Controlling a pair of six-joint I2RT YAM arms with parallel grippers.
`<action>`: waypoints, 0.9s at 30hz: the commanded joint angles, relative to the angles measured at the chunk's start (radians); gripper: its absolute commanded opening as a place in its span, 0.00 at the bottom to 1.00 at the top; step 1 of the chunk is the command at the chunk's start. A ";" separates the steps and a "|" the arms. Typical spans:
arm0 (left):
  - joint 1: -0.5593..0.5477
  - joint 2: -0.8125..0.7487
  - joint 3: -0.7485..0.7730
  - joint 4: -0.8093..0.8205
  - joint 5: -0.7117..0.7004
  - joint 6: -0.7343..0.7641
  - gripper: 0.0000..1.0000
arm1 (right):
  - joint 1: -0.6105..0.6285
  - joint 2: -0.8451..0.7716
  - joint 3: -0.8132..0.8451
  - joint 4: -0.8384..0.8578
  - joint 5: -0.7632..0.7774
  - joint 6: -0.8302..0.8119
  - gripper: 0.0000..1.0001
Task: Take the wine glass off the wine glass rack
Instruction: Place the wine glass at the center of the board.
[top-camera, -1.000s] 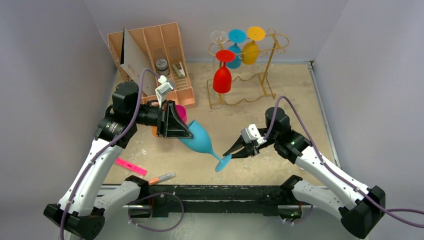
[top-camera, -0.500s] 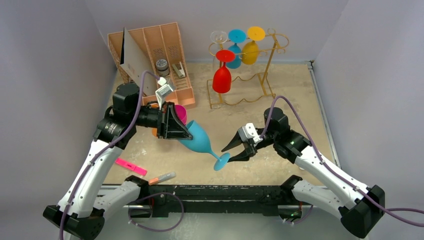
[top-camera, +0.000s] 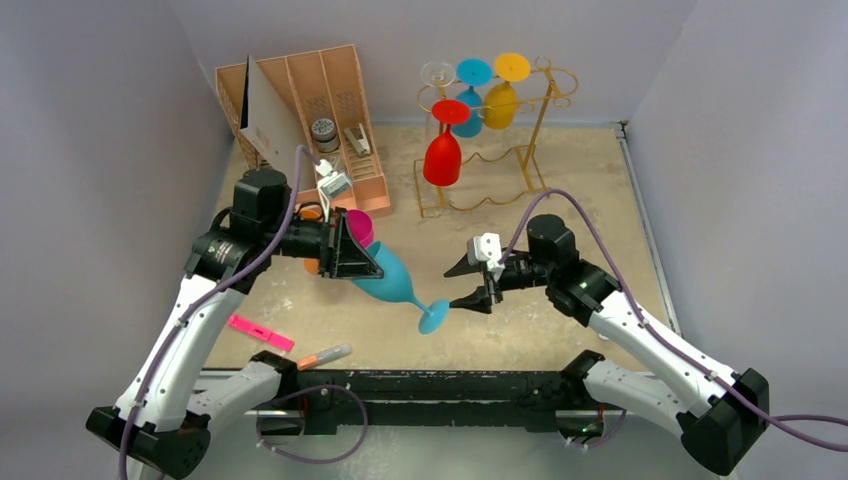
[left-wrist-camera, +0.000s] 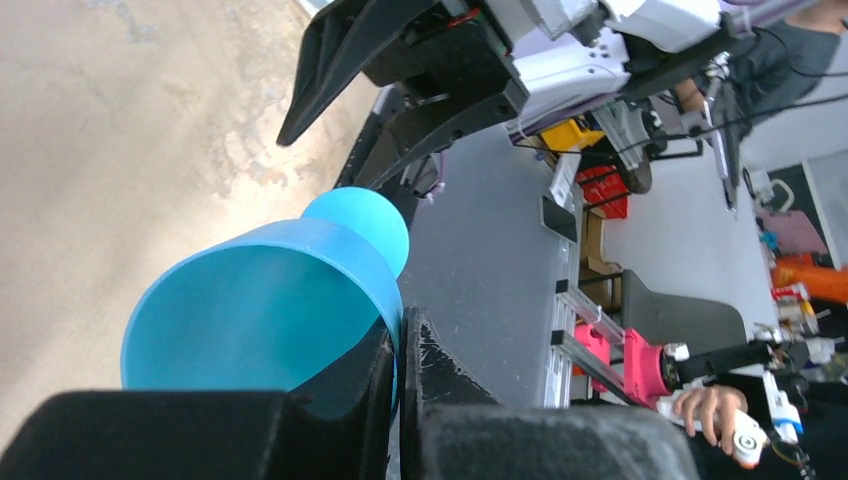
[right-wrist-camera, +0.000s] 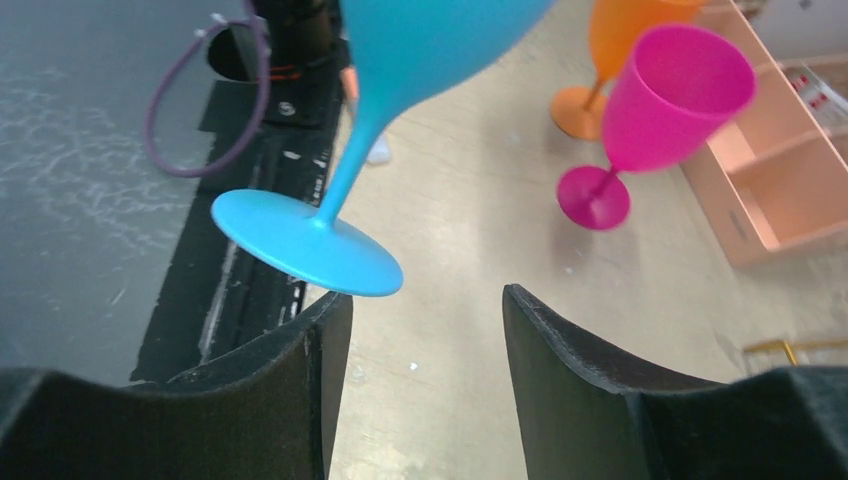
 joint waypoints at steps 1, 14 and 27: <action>-0.002 0.018 0.039 -0.099 -0.122 0.071 0.00 | 0.000 -0.018 0.001 0.050 0.194 0.064 0.60; -0.013 0.055 -0.006 -0.179 -0.405 0.081 0.00 | -0.001 -0.037 -0.032 0.137 0.319 0.133 0.63; -0.108 0.097 -0.055 -0.246 -0.829 0.065 0.00 | -0.001 -0.037 -0.053 0.223 0.565 0.258 0.68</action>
